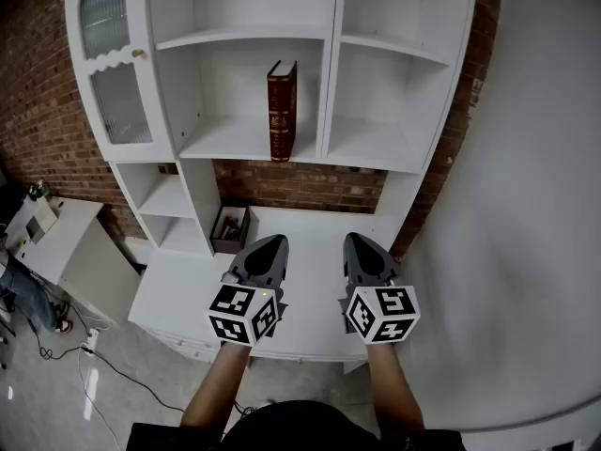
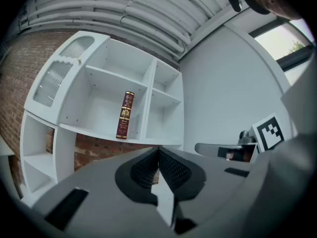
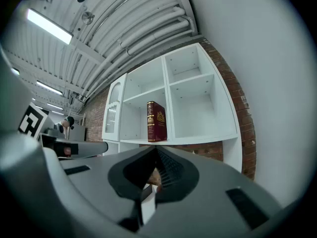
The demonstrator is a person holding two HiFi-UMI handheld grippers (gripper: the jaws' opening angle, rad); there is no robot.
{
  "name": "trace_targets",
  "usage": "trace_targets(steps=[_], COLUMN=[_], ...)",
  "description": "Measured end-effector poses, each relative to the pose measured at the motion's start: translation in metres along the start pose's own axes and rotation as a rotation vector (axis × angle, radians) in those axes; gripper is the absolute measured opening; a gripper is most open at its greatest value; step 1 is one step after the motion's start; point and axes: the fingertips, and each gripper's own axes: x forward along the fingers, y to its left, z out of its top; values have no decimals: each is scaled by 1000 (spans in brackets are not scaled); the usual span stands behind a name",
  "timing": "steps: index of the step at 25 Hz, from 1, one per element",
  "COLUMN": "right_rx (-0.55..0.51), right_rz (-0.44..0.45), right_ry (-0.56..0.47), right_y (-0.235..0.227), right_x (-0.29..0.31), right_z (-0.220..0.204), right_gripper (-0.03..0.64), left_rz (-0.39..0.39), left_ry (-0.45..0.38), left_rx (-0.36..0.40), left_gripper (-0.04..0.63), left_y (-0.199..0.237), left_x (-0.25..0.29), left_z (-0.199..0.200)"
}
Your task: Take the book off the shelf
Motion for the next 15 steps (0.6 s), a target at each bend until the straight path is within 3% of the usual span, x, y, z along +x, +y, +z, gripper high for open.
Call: trace_targets(steps=[15], right_rx=[8], right_rz=[76], right_ry=[14], right_y=[0], right_x=[-15], right_z=[-5], right_gripper=[18], left_rz=[5], left_ry=[-4], left_rx=[-12], left_gripper=[15], left_y=[-19], left_x=[1], left_z=[-2])
